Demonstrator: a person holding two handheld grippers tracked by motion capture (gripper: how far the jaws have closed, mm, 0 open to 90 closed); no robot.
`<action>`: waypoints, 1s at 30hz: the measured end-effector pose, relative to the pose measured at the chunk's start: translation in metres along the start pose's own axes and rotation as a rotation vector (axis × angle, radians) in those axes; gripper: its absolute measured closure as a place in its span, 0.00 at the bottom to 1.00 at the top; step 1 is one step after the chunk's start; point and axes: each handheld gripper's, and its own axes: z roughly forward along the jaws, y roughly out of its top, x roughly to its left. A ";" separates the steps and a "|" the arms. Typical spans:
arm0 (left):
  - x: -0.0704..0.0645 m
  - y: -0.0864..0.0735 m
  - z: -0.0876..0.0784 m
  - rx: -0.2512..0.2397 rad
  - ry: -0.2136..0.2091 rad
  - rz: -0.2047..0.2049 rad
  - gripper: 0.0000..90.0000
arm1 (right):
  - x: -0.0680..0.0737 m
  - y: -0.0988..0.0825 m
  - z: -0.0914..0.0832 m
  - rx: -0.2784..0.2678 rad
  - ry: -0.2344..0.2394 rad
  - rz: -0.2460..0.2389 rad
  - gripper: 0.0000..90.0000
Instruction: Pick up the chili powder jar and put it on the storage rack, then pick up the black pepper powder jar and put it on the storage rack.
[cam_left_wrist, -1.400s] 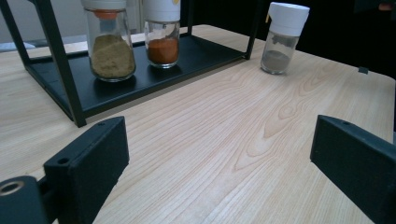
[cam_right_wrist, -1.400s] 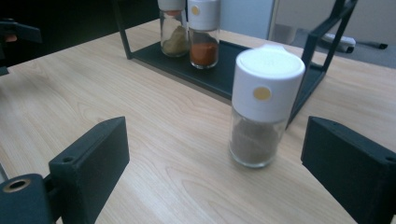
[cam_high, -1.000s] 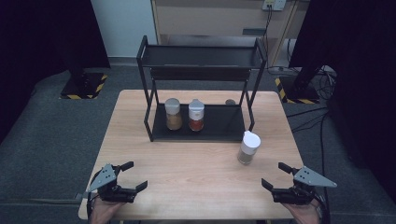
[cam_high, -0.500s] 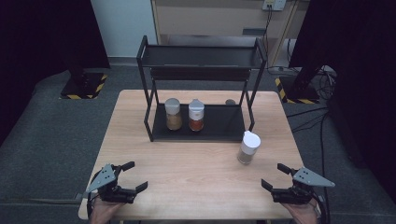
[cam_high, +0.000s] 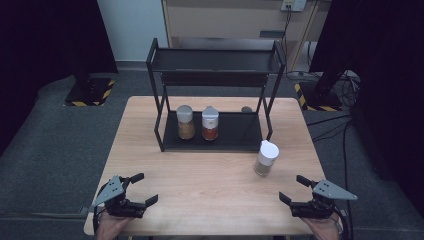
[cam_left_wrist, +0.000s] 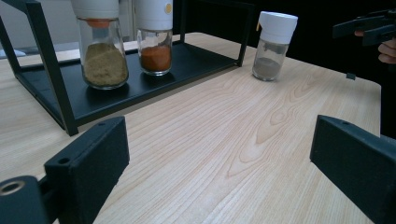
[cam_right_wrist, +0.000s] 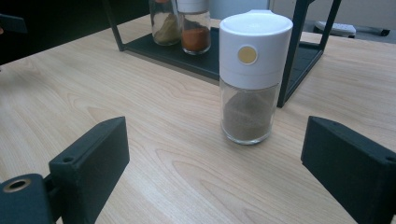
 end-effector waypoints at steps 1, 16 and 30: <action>0.000 0.000 0.000 0.001 0.000 0.001 0.04 | 0.000 0.000 0.000 -0.001 0.001 0.000 0.09; 0.001 0.000 0.000 -0.002 -0.002 -0.001 0.04 | 0.000 -0.001 -0.002 -0.005 0.000 0.006 0.09; 0.001 0.000 0.001 0.003 -0.006 0.000 0.04 | 0.003 0.002 -0.001 0.008 -0.007 -0.001 0.08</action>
